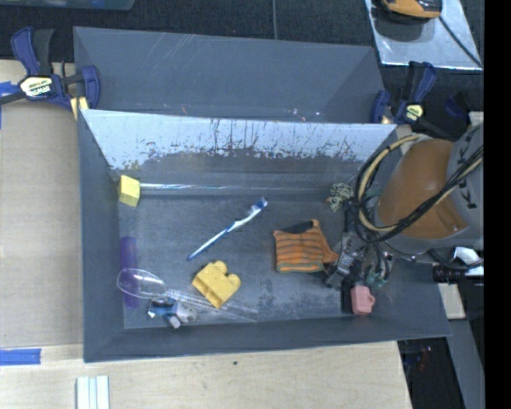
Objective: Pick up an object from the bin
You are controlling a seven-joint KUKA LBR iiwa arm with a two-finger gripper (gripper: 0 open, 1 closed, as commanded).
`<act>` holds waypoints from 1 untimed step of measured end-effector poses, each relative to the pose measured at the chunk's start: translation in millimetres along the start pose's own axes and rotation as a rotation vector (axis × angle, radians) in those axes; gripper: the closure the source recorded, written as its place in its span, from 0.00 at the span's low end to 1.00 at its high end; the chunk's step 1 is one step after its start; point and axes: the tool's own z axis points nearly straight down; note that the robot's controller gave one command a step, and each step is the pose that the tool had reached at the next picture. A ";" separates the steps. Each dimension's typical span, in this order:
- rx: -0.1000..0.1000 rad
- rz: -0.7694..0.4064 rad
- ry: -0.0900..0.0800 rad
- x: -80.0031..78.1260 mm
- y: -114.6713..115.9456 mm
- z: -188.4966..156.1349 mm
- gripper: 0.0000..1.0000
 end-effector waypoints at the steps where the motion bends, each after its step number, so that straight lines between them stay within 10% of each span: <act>1: 0.000 0.000 0.000 0.0 0.0 -0.3 1.00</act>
Offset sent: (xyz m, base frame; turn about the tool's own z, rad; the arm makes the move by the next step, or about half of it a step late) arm 0.0000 0.0000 0.0923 -0.0001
